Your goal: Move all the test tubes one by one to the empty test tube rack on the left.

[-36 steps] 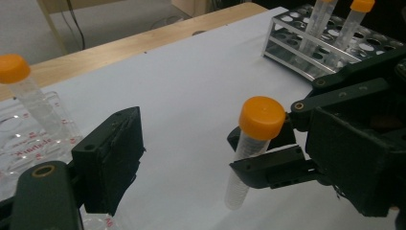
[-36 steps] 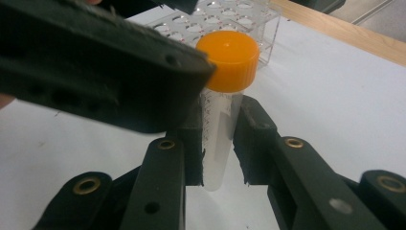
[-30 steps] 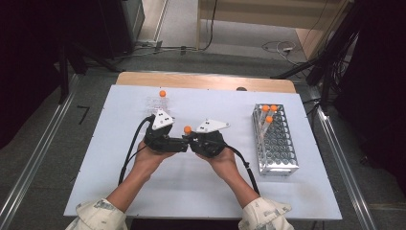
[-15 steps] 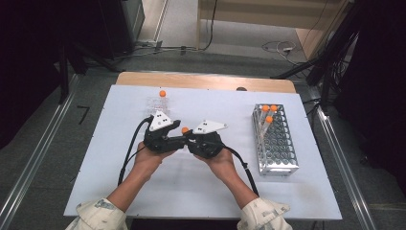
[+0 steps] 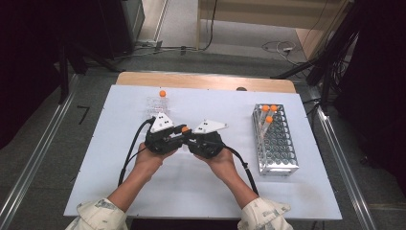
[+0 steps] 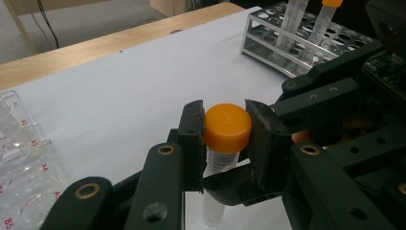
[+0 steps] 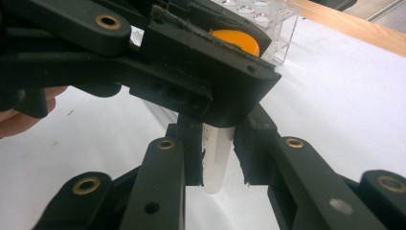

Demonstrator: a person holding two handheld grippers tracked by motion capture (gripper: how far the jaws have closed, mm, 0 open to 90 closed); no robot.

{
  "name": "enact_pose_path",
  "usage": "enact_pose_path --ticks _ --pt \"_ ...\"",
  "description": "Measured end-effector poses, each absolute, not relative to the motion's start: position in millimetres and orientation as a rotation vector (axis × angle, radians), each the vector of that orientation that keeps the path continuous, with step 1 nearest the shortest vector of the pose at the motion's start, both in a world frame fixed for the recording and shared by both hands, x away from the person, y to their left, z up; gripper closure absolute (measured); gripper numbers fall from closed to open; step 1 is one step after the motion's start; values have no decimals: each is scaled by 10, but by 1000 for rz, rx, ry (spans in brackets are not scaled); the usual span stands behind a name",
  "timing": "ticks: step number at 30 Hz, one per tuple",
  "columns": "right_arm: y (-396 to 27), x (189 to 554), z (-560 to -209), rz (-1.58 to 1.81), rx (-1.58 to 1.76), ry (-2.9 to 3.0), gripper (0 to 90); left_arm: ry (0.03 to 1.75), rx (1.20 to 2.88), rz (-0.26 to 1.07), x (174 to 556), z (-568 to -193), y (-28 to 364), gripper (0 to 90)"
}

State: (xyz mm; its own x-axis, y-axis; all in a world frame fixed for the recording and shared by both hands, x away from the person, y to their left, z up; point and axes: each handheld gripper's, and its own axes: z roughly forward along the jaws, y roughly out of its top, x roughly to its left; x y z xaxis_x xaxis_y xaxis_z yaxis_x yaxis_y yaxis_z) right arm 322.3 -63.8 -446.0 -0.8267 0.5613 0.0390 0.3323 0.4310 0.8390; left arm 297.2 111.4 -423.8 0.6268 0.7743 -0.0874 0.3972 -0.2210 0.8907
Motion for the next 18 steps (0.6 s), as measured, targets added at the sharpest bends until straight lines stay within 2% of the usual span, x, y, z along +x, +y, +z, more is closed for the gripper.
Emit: enact_pose_path --ticks 1,4,7,12,18 --pt "-641 3223 -4457 1348 778 2440 704 940 1835 468 2972 -4234 1117 704" --pt "-654 3236 -4446 1362 789 2452 528 940 1827 468 2981 -4208 1141 705" --pt "-689 3236 -4430 1360 785 2463 424 948 1819 471 3007 -4175 1178 704" --pt "-773 3212 -4393 1330 784 2476 314 984 1781 449 3095 -4074 1292 704" --pt "-881 3169 -4389 1285 785 2483 265 1025 1734 495 3206 -3925 1425 704"
